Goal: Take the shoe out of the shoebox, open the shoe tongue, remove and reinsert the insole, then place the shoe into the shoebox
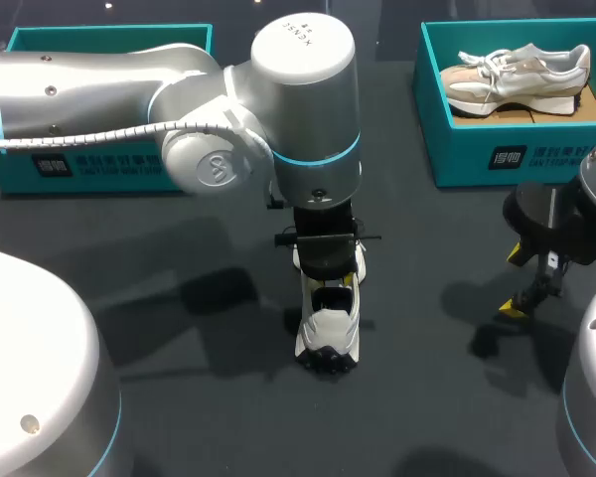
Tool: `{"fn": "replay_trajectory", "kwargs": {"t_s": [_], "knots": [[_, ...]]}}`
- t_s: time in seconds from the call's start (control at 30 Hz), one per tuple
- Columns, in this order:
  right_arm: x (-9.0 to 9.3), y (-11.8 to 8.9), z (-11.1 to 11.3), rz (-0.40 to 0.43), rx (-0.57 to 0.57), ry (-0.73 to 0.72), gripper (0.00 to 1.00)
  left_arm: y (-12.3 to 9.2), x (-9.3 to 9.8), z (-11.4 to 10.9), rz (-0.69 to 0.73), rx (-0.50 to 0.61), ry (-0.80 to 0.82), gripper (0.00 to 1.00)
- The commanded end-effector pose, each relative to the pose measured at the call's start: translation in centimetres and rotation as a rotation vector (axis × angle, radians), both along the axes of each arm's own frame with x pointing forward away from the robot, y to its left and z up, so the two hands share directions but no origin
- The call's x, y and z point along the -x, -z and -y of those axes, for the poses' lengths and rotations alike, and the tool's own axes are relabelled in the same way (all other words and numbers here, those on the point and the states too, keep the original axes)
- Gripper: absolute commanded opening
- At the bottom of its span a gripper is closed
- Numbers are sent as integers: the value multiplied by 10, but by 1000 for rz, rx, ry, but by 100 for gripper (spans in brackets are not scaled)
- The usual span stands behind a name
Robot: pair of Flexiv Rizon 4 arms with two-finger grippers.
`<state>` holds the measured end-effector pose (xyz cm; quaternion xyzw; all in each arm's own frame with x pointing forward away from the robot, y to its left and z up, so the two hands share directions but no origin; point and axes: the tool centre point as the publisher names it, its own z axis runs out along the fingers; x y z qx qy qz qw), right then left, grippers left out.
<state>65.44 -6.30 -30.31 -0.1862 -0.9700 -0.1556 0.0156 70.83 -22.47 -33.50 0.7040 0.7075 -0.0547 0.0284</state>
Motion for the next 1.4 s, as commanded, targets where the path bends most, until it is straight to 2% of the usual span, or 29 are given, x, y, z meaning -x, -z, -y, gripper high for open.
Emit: {"fn": "replay_trajectory", "kwargs": {"t_s": [0.03,0.1,0.13,0.17,0.3,0.37,0.8,0.97,1.0,1.07,1.13,1.4], "knots": [[2,0,0,3,2,1,100,-36,16,-18,4,2,-24,49],[2,0,0,3,2,1,100,-51,23,-24,3,6,-56,74],[2,0,0,3,2,1,100,-57,26,-26,-13,7,-75,82],[2,0,0,3,2,1,100,-63,30,-28,-24,-5,-91,100],[2,0,0,3,2,1,100,-79,40,-33,-102,-59,-304,100],[2,0,0,3,2,1,100,-90,47,-38,-41,-74,-374,100],[2,0,0,3,2,1,100,-90,47,-38,-41,-74,-374,100],[2,0,0,3,2,1,100,-82,64,-35,51,-146,-705,100],[2,0,0,3,2,1,100,-80,68,-35,76,-151,-796,100],[2,0,0,3,2,1,100,-75,74,-35,123,-175,-1082,100],[2,0,0,3,2,1,100,-76,78,-42,184,-150,-1255,100],[2,0,0,3,2,1,100,-76,78,-42,184,-150,-1255,100]]}}
